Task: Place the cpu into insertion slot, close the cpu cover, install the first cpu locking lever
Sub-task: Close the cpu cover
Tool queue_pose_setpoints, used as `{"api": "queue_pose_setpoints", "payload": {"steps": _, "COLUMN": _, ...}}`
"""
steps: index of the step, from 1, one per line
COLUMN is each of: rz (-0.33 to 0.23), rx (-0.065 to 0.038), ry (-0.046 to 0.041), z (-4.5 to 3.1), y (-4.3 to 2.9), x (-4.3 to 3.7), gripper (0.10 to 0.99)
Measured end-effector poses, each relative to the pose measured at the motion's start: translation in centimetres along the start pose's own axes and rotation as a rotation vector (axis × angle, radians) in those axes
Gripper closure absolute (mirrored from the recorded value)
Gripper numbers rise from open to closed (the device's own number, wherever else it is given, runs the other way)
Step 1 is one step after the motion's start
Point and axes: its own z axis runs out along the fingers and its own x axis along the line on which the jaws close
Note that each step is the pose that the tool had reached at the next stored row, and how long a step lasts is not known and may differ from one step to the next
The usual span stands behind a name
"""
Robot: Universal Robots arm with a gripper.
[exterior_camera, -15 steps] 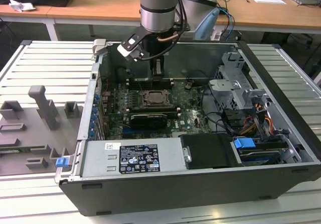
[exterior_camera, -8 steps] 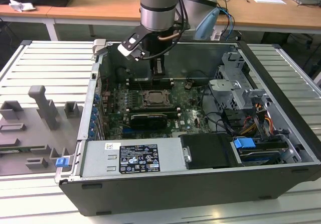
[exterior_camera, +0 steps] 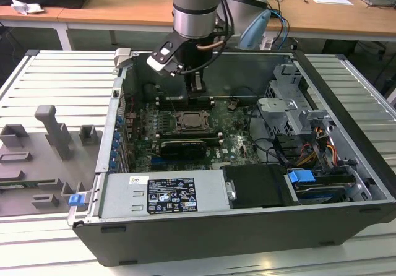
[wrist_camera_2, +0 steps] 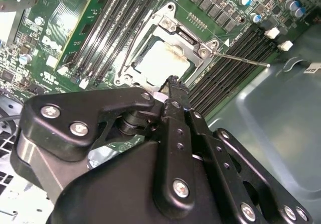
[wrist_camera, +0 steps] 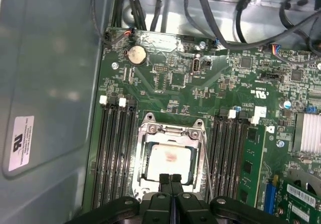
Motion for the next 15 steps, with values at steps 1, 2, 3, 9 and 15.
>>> {"api": "queue_pose_setpoints", "payload": {"steps": 1, "rz": -0.006, "rx": 0.000, "ry": 0.0002, "z": 0.00, "y": 0.00, "x": 0.00, "gripper": 0.980}}
{"api": "queue_pose_setpoints", "payload": {"steps": 2, "rz": -0.014, "rx": 0.000, "ry": 0.0005, "z": 0.00, "y": 0.00, "x": 0.00, "gripper": 0.980}}
{"api": "queue_pose_setpoints", "payload": {"steps": 3, "rz": -0.023, "rx": 0.000, "ry": 0.0008, "z": 0.00, "y": 0.00, "x": 0.00, "gripper": 0.980}}
{"api": "queue_pose_setpoints", "payload": {"steps": 9, "rz": -0.084, "rx": 0.001, "ry": 0.0031, "z": 0.00, "y": 0.00, "x": 0.00, "gripper": 0.980}}
{"api": "queue_pose_setpoints", "payload": {"steps": 15, "rz": -0.122, "rx": 0.002, "ry": 0.0045, "z": 0.00, "y": 0.00, "x": 0.00, "gripper": 0.980}}
